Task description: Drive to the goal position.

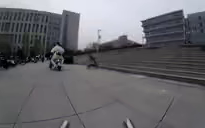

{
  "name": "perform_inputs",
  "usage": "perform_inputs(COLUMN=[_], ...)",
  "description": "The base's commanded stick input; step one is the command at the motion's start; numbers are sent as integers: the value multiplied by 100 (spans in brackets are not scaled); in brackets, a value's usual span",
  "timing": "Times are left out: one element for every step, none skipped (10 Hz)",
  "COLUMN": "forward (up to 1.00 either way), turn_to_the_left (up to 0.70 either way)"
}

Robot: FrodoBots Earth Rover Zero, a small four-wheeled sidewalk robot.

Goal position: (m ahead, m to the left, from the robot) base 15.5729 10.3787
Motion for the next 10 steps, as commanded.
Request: perform_inputs(forward=[85,85,85,85,85,85,85,85,85,85], turn_to_the_left=[-3,-3,-3,-3,-3,-3,-3,-3,-3,-3])
